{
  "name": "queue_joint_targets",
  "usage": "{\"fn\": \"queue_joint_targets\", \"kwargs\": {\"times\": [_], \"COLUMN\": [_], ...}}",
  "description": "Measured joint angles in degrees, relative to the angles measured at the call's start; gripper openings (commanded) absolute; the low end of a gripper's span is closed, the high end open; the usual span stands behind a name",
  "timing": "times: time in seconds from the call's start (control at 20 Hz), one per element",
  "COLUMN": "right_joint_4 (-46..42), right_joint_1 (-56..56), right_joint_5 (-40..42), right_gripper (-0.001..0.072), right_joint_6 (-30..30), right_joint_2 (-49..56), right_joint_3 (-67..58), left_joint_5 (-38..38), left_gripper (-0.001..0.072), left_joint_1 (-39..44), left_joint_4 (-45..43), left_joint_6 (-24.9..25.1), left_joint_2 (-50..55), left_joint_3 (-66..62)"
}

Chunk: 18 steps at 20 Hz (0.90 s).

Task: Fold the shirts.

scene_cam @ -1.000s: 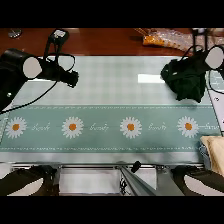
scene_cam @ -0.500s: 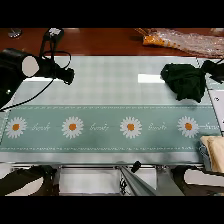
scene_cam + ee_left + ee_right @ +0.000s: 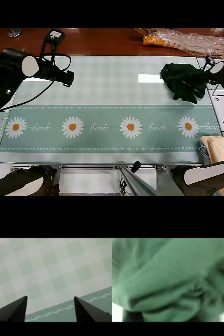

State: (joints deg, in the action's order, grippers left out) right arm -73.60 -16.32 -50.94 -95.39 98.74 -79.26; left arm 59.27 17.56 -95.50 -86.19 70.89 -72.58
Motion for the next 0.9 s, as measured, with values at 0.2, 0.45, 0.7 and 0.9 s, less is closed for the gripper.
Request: {"fn": "queue_joint_targets", "kwargs": {"times": [0.2, 0.45, 0.7, 0.9], "right_joint_4": [4.07, 13.38, 17.55, 18.71], "right_joint_1": [1.86, 3.72, 9.86, 17.31], "right_joint_5": [0.98, 1.44, 1.22, -2.93], "right_gripper": [0.0042, 0.0042, 0.0042, 0.0041], "right_joint_6": [1.31, 10.54, 15.21, 14.93], "right_joint_2": [-1.29, -14.40, -31.15, -40.39], "right_joint_3": [-2.05, -11.69, -20.52, -22.51], "left_joint_5": [0.48, 4.68, 11.23, 13.18], "left_gripper": [0.0717, 0.0717, 0.0717, 0.0717], "left_joint_1": [0.00, 0.00, 0.00, 0.00], "left_joint_4": [0.13, 0.15, 0.20, 1.46], "left_joint_6": [0.00, -0.02, -0.07, -1.64], "left_joint_2": [0.00, -0.48, -3.67, -8.98], "left_joint_3": [-0.13, -6.54, -24.72, -37.53]}}
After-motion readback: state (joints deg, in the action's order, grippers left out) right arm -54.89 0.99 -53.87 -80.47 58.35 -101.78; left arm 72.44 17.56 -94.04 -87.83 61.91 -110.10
